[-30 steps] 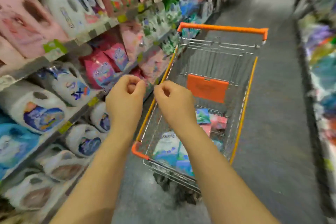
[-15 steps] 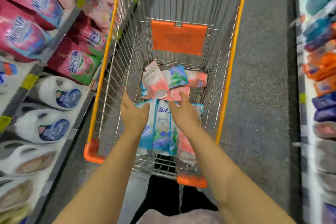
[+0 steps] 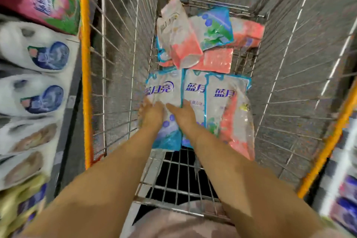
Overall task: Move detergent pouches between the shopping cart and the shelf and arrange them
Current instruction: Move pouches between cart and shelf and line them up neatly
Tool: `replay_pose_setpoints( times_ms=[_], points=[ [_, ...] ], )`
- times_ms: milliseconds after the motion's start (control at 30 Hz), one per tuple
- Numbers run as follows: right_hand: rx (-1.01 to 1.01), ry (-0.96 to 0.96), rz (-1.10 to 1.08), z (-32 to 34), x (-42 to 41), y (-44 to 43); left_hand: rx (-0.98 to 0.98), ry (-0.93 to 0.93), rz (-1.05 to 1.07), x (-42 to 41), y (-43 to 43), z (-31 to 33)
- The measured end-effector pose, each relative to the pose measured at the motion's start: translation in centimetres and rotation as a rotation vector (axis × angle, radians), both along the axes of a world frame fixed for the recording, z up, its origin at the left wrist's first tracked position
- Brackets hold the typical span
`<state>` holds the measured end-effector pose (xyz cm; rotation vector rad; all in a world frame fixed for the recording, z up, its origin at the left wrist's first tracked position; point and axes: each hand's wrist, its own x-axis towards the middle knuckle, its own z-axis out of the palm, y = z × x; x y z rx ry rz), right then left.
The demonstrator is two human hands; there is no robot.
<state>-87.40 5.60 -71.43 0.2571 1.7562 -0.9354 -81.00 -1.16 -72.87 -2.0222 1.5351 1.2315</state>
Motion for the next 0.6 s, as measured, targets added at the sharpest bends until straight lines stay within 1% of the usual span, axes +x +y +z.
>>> replay_pose_setpoints(
  times_ms=[33,100,167,233,333,467,600],
  points=[
    [0.013,-0.015,0.011,-0.2,0.1,-0.1,-0.006,-0.024,-0.010,0.0,-0.3,0.0],
    [-0.002,-0.061,-0.027,-0.2,0.1,-0.3,-0.002,0.005,0.040,-0.1,-0.6,0.5],
    [-0.081,-0.113,-0.100,0.0,0.0,-0.4,0.006,0.025,0.091,0.0,-0.8,0.6],
    [-0.143,-0.115,-0.112,0.6,-0.2,-0.6,-0.006,0.048,0.081,-0.4,-0.8,1.3],
    [-0.167,-0.064,-0.122,1.8,0.1,-0.1,-0.042,0.119,-0.017,-1.4,-0.7,3.5],
    [-0.252,0.051,-0.231,4.5,0.5,1.7,-0.126,0.193,-0.193,-2.4,0.5,7.5],
    [-0.345,0.184,-0.234,10.0,-0.5,3.4,-0.232,0.379,-0.162,-3.4,2.6,13.2]
  ],
)
